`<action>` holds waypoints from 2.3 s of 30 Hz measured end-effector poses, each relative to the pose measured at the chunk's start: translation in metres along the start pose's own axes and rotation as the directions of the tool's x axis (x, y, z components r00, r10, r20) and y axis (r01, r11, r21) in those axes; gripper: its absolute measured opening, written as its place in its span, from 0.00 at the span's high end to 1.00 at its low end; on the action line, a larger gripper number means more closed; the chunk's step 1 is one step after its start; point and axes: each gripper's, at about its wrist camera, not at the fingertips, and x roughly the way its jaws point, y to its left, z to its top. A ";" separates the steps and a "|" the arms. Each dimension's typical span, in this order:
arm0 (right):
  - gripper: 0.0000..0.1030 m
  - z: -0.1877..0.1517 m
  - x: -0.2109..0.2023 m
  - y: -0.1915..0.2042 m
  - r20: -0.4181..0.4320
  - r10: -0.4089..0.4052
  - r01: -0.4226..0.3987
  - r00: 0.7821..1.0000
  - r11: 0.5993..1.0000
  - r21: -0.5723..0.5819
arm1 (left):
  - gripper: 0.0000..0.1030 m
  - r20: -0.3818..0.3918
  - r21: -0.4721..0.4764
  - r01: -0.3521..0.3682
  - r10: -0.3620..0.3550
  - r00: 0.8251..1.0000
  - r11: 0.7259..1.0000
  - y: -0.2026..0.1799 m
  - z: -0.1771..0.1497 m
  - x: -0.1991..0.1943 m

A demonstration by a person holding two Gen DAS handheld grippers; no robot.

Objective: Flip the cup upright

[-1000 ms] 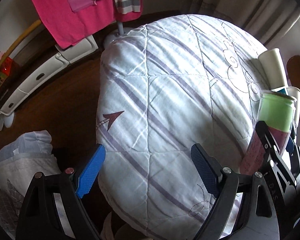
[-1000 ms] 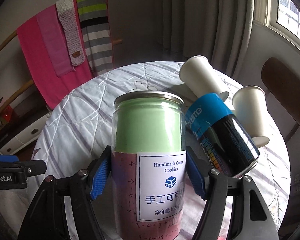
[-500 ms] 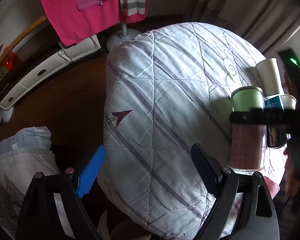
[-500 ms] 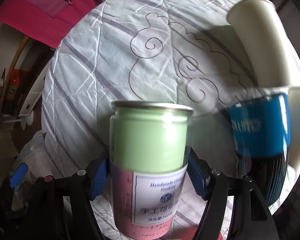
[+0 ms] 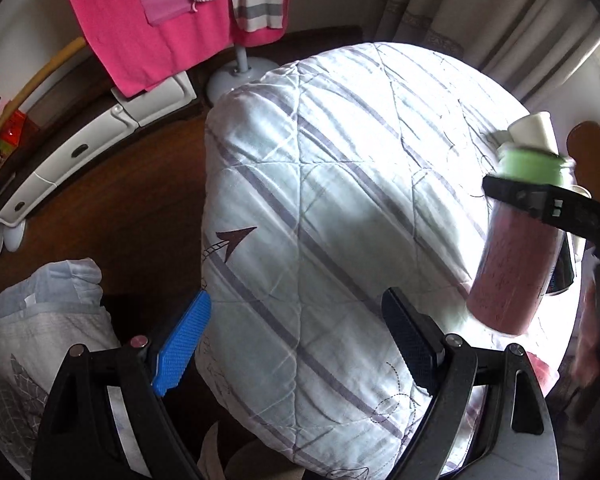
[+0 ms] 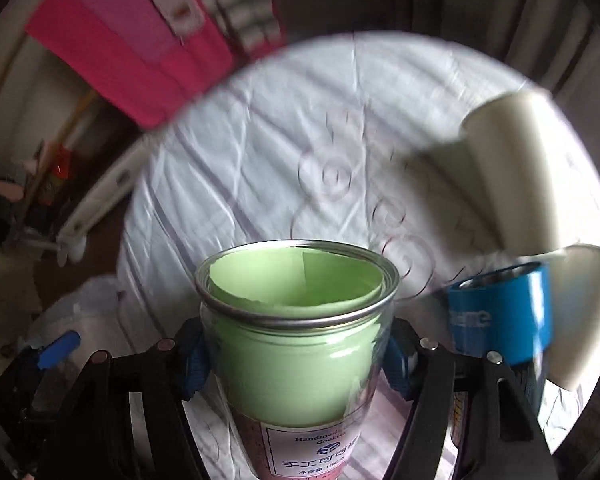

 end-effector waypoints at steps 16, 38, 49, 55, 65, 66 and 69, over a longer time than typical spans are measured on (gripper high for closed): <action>0.32 -0.102 -0.048 0.019 0.568 -0.238 0.216 0.788 0.971 0.107 | 0.14 0.014 0.045 -0.001 0.000 1.000 0.999 -0.013 -0.016 0.001; 0.20 -0.154 -0.060 -0.003 0.447 -0.096 0.106 0.889 0.994 0.002 | 0.14 0.213 0.130 -0.045 0.017 0.977 0.990 -0.051 -0.079 -0.036; 0.20 -0.209 -0.079 -0.009 0.561 -0.003 0.044 0.828 0.997 -0.059 | 0.14 0.437 0.175 -0.005 -0.073 0.896 0.985 -0.054 -0.137 -0.052; 0.20 -0.256 -0.109 0.000 0.589 -0.106 0.128 0.802 0.992 0.003 | 0.14 0.520 0.266 0.040 -0.178 0.835 0.963 -0.065 -0.183 -0.079; 0.20 -0.296 -0.181 0.022 0.600 -0.260 0.252 0.757 0.963 0.099 | 0.11 0.599 0.295 0.006 -0.190 0.778 0.955 -0.074 -0.227 -0.139; 0.20 -0.300 -0.186 0.024 0.606 -0.270 0.265 0.748 0.959 0.100 | 0.11 0.603 0.296 0.001 -0.187 0.776 0.955 -0.075 -0.230 -0.143; 0.20 -0.308 -0.194 0.028 0.610 -0.278 0.283 0.742 0.955 0.092 | 0.10 0.607 0.291 0.005 -0.188 0.772 0.957 -0.074 -0.237 -0.152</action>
